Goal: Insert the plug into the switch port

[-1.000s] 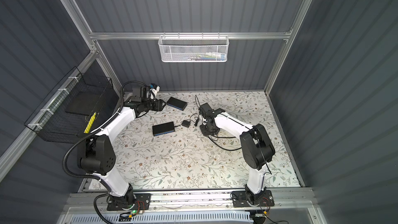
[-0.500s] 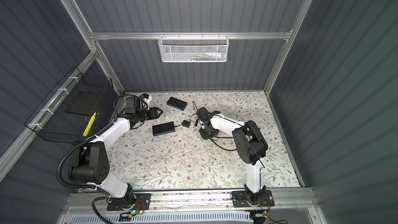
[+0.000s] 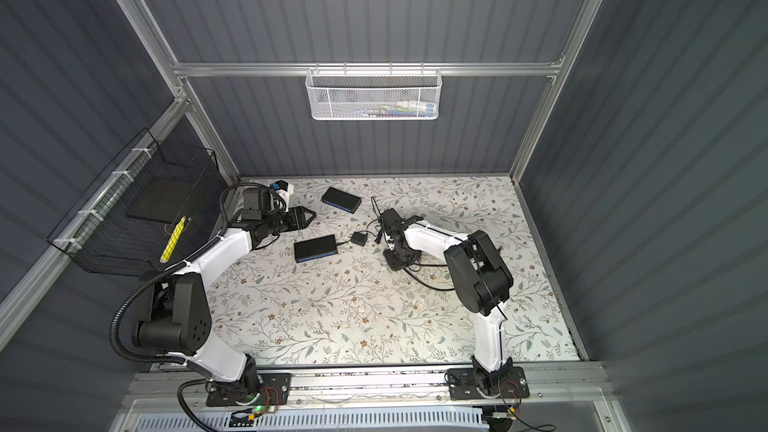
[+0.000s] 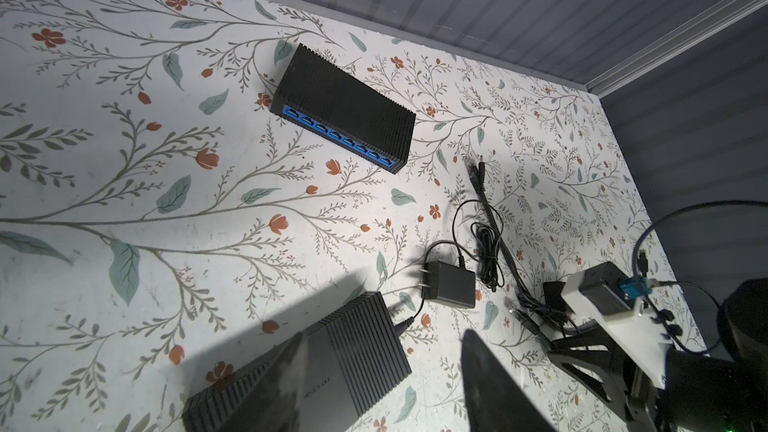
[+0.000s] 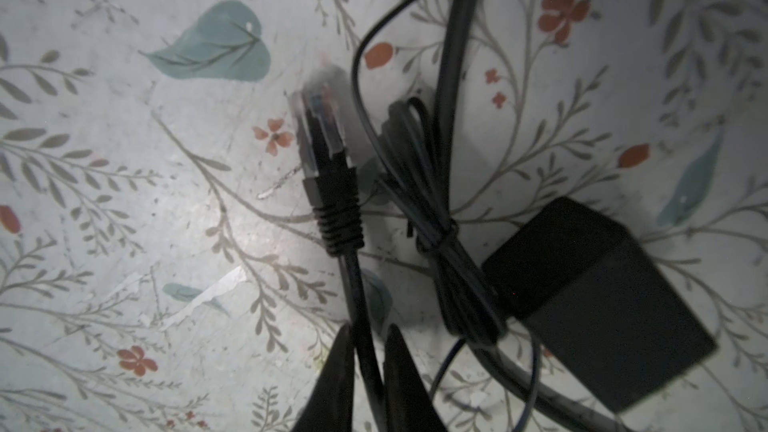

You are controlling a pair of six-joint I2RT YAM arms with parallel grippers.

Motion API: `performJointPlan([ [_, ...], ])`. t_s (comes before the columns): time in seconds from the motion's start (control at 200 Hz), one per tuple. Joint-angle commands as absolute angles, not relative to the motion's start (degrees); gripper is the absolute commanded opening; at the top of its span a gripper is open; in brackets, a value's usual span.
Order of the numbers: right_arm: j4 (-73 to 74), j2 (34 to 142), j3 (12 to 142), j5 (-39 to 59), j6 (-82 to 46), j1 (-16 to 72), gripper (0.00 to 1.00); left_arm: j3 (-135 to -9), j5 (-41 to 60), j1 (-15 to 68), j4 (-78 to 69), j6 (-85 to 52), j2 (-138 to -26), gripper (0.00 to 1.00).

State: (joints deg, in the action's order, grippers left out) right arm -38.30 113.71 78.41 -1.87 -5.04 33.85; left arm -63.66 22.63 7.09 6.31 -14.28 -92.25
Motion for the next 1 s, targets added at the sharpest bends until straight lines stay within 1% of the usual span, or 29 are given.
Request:
performJointPlan([
  [0.0, -38.86, 112.54, 78.69, -0.87, -4.8, 33.97, 0.12, -62.48, 24.17, 7.83, 6.07, -15.2, -90.97, 0.59],
  [0.115, -41.0, 110.67, 79.27, -1.19, -3.47, 34.19, 0.06, -61.53, 23.51, 9.13, 6.51, -15.07, -90.49, 0.58],
  [0.235, -43.15, 107.37, 78.88, -1.75, -2.51, 34.41, 0.03, -60.61, 23.29, 10.25, 7.58, -15.06, -89.24, 0.58],
  [0.34, -43.76, 103.61, 77.28, -1.16, -2.17, 34.82, 0.02, -60.6, 22.15, 12.3, 9.39, -14.34, -87.98, 0.58],
  [0.42, -45.34, 101.72, 77.93, -1.71, -1.74, 35.7, 0.02, -58.58, 21.77, 13.81, 8.01, -14.95, -86.67, 0.58],
  [0.53, -46.27, 99.82, 79.81, -3.25, -1.84, 35.98, 0.02, -55.89, 23.31, 14.24, 6.25, -15.93, -84.78, 0.58],
  [0.62, -45.57, 98.81, 81.53, -3.97, -2.57, 36.03, 0.03, -56.13, 23.96, 14.24, 7.7, -13.58, -83.35, 0.59],
  [0.69, -45.2, 98.79, 83.7, -3.91, -3.36, 36.06, 0.03, -56.18, 26.53, 14.24, 6.87, -14.24, -82.54, 0.59],
  [0.78, -43.3, 99.11, 85.86, -4.11, -5.65, 36.03, 0.04, -53.22, 29.67, 15.66, 0.68, -18.68, -81.38, 0.59],
  [0.901, -38.43, 99.68, 86.44, -2.28, -10.68, 36.1, 0.05, -46.34, 28.47, 20.2, -11.47, -24.29, -79.09, 0.58],
  [0.996, -36.21, 100.53, 86.87, -1.83, -14.26, 36.21, 0.05, -42.89, 28.43, 23.25, -19.46, -28.05, -80.0, 0.58],
])
